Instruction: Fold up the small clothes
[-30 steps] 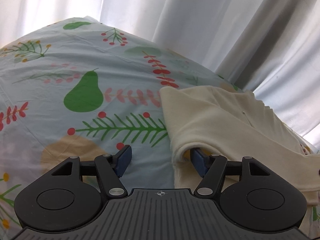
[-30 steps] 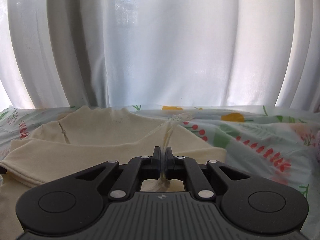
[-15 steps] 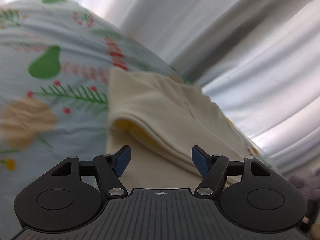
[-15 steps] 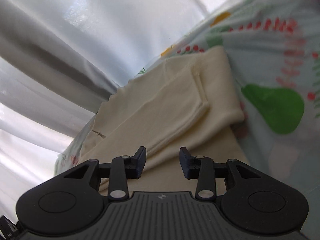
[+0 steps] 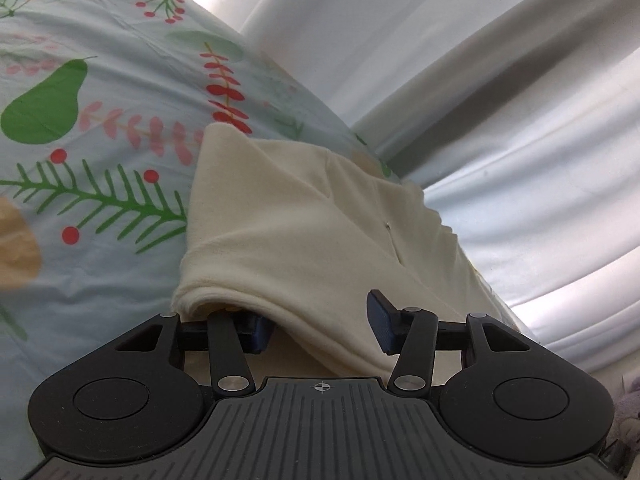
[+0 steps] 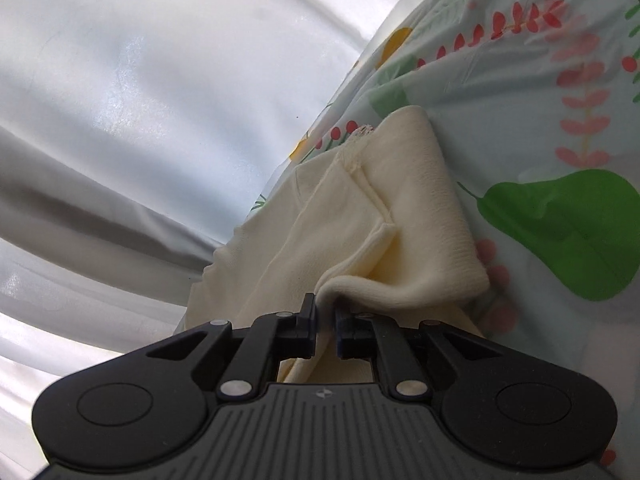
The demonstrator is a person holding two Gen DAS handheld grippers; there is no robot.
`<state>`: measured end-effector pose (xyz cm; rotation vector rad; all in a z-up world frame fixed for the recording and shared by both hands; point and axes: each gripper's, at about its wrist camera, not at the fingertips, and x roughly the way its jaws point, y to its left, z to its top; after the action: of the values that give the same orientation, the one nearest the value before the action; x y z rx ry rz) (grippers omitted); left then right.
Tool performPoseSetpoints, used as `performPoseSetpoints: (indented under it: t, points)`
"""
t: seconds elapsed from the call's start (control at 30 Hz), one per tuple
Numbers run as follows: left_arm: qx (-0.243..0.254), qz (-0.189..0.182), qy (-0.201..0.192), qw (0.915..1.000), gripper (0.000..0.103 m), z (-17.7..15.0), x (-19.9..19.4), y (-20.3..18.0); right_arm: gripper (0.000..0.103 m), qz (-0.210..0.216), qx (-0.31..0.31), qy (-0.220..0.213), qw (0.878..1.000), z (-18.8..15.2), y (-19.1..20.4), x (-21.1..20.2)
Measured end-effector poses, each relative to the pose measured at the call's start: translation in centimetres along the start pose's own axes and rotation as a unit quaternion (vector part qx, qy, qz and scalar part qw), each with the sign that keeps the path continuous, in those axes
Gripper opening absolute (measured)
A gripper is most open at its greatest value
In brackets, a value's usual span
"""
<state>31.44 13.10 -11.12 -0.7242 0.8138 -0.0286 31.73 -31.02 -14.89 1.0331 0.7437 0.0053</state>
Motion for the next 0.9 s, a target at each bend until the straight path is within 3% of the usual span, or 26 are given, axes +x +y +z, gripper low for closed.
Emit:
performPoseSetpoints:
  t: [0.13,0.27,0.37,0.47,0.53,0.63,0.7,0.9]
  points:
    - [0.032,0.000,0.037,0.9988,0.056,-0.5,-2.2,-0.1,0.013,-0.019,-0.048,0.038,0.998,-0.7,0.6,-2.0]
    - [0.098,0.013,0.001,0.9951,0.059,-1.7,-5.2,-1.6,0.014,-0.039,-0.151,0.017,0.988,-1.4,2.4,-4.6]
    - [0.142,0.016,-0.023,0.9895,0.064,-1.5,-5.0,-3.8,0.014,-0.054,-0.219,-0.005,0.974,-1.7,4.6,-3.9]
    - [0.141,0.023,-0.018,0.9896,0.064,-0.9,-4.1,-5.1,0.014,-0.090,-0.266,-0.024,0.960,-1.8,6.7,-2.4]
    - [0.143,0.019,-0.013,0.9894,0.066,-0.6,-3.4,-5.5,0.014,-0.080,-0.288,-0.023,0.954,-1.8,7.5,-2.1]
    - [0.146,0.068,0.015,0.9868,0.066,-0.4,-1.1,-4.8,0.014,-0.132,-0.345,-0.030,0.929,-1.6,8.0,-0.1]
    - [0.146,0.072,0.010,0.9866,0.062,-0.5,-0.6,-4.0,0.014,-0.166,-0.363,-0.011,0.917,-1.4,7.3,1.1]
    - [0.173,0.095,0.009,0.9803,0.063,-1.1,-0.8,-3.9,0.008,-0.163,-0.405,0.002,0.899,-1.8,6.3,0.8]
